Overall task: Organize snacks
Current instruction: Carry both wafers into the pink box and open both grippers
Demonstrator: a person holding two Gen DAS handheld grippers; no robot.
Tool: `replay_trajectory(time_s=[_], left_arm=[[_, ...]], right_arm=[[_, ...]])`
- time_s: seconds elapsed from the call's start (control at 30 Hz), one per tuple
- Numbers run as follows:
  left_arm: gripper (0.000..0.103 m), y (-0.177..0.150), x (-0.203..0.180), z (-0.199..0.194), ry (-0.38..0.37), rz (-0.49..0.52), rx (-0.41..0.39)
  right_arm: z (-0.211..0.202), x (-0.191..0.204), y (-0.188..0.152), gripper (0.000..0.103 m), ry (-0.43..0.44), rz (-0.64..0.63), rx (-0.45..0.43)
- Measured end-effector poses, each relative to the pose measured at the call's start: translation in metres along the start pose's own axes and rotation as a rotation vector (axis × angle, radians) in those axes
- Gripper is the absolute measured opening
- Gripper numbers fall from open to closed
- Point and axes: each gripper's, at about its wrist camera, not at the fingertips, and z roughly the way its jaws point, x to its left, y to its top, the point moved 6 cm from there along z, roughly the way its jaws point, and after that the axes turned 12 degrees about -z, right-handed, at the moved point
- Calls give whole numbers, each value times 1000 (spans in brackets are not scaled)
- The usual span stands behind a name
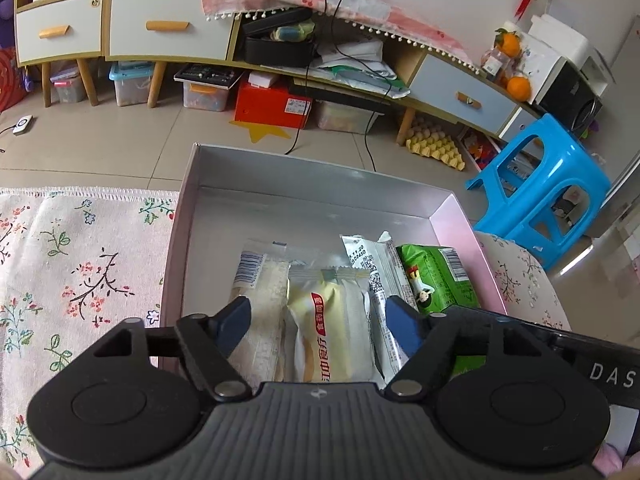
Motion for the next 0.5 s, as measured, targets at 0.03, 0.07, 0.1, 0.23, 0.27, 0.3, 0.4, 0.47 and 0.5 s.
replay_trajectory(time_s=[0.03, 0.07, 0.1, 0.23, 0.27, 0.3, 0.4, 0.47, 0.5], left_arm=[[76, 0, 0, -1, 2, 5, -1], [78, 0, -1, -1, 2, 9, -1], [81, 0, -2, -2, -1, 12, -1], [87, -1, -5, -8, -5, 20, -8], [90, -2, -6, -9, -4, 23, -10], [91, -3, -7, -11, -2, 27, -12], [95, -6, -11, -14, 2, 38, -14], [96, -8, -12, -16, 4, 43, -16], [97, -10, -13, -17, 5, 44, -15]], right_arm=[[-1, -1, 0, 55, -3, -1, 1], [-3, -1, -1, 58, -5, -1, 0], [-5, -1, -1, 59, -5, -3, 0], [-14, -1, -1, 71, -12, -21, -5], [-17, -1, -1, 72, -14, -28, -7], [-20, -1, 0, 73, -15, -33, -7], [-28, -2, 0, 76, -18, -41, -14], [-33, -4, -2, 76, -19, -41, -16], [-36, -5, -2, 76, -19, -40, -17]])
